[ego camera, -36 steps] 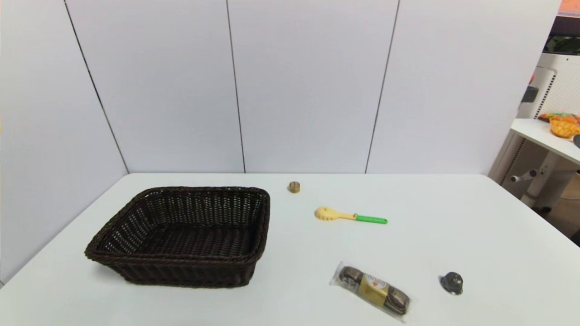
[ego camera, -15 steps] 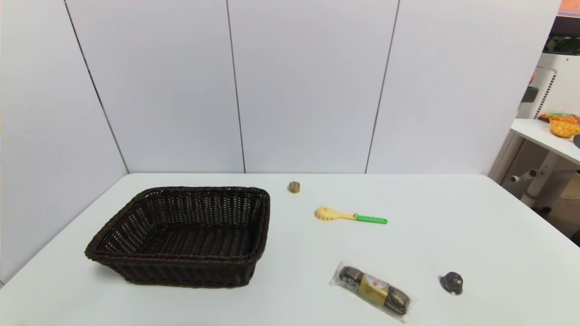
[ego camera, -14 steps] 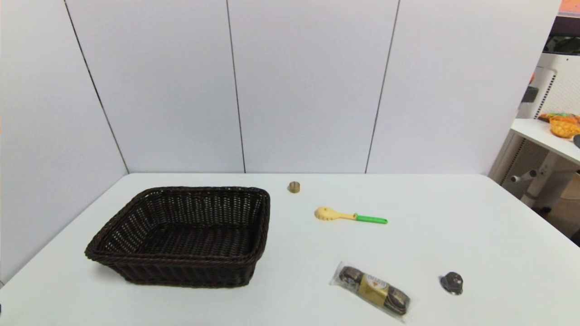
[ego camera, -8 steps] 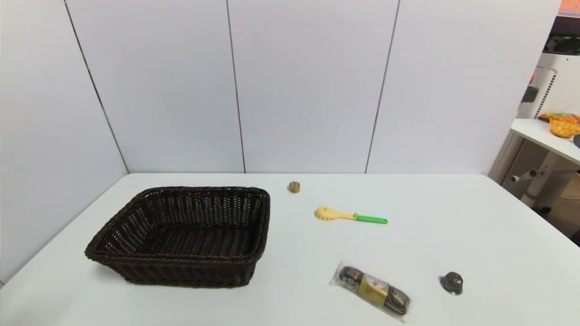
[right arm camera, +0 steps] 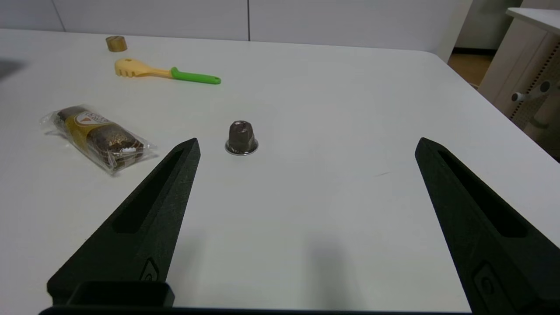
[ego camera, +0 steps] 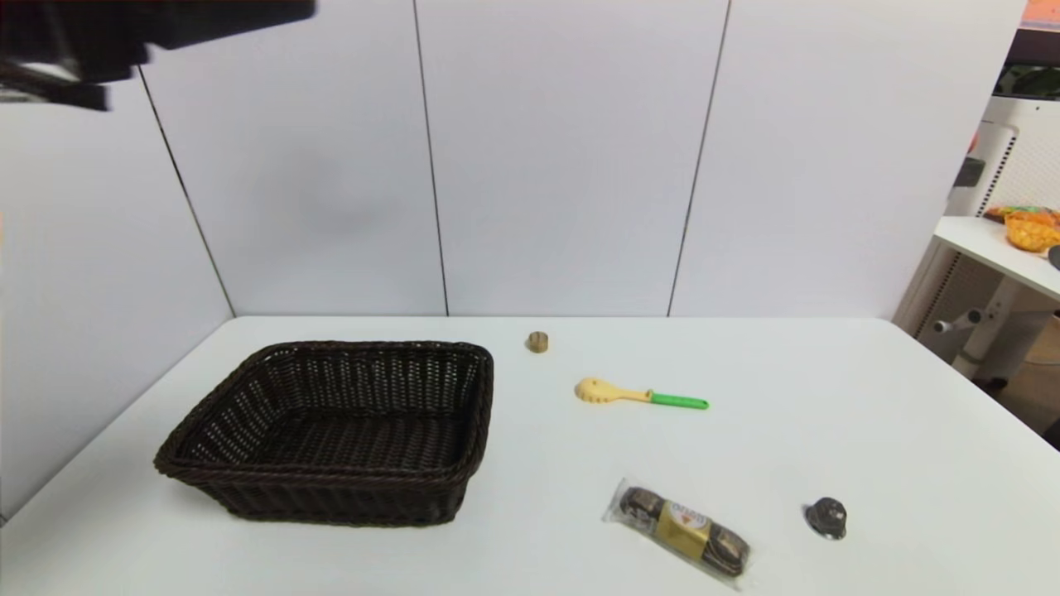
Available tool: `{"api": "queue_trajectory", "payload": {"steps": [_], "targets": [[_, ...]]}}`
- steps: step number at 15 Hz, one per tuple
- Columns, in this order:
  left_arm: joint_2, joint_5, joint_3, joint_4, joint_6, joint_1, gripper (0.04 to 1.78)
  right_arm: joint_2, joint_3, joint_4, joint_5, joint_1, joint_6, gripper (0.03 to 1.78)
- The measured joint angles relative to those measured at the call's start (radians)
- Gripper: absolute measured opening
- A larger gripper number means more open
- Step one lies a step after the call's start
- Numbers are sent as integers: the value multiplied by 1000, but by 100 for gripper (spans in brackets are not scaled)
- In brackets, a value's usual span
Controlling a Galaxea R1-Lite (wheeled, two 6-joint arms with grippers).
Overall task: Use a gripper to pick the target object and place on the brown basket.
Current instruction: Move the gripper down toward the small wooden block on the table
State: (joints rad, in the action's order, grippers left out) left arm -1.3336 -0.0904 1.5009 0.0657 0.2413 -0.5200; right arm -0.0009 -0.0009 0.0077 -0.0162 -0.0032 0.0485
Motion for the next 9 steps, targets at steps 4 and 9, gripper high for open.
{"api": "queue_trajectory", "payload": {"steps": [4, 9], "targets": [[-254, -2, 175, 0, 0, -129, 169, 0, 0, 0, 0, 0, 0, 170], [-536, -3, 341, 0, 0, -193, 169, 0, 0, 0, 0, 0, 0, 170]]}}
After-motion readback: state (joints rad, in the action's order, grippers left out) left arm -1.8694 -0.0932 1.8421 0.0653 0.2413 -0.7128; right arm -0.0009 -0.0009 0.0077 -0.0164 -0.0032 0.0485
